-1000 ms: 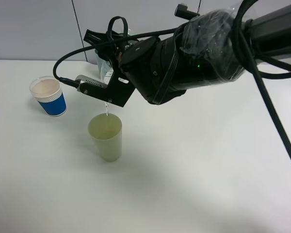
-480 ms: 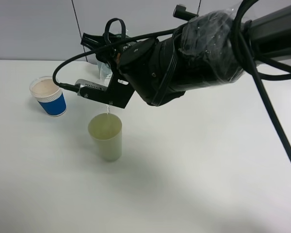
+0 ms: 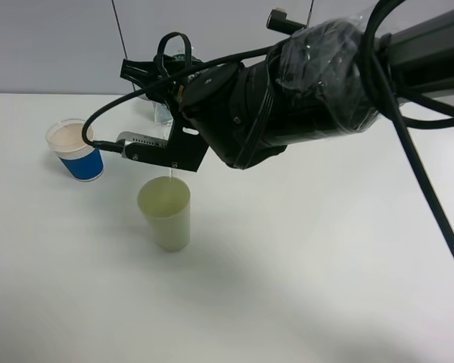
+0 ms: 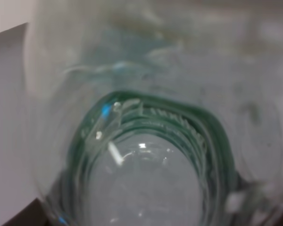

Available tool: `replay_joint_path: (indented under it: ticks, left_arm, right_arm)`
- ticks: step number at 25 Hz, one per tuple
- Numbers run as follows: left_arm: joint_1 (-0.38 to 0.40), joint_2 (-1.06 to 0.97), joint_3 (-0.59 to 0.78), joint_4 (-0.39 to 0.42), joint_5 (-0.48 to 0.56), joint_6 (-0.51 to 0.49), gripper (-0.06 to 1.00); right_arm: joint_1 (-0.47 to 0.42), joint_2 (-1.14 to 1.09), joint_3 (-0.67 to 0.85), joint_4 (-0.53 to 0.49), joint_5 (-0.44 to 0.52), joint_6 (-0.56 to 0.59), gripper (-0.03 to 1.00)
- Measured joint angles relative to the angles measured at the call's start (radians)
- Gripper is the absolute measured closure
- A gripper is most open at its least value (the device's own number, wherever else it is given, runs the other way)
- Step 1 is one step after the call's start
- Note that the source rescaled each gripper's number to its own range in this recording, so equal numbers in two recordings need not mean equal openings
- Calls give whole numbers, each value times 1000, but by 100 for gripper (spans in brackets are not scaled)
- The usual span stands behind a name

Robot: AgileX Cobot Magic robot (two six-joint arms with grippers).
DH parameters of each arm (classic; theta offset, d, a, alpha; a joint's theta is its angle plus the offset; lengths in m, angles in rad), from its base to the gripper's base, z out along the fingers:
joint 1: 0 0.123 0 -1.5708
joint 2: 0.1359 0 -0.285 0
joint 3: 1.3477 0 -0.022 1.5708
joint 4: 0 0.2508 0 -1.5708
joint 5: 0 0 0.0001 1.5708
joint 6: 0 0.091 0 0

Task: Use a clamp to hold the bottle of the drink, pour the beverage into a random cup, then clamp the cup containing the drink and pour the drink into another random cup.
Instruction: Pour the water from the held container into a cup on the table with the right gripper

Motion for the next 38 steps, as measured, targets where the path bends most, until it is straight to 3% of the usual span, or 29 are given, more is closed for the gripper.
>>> replay_joint_path:
  ticks: [8,20,26,38]
  left_arm:
    - [0,0,0,0,0,0,8]
    - [0,0,0,0,0,0,8]
    - [0,0,0,0,0,0,8]
    - [0,0,0,0,0,0,8]
  right_arm:
    - [3,0,-1,0,8,-74,97]
    - [3,0,-1,0,-1,-57,97]
    - [3,0,-2,21,-18,121,97]
    - [-3,0,-2,380,11,435,97]
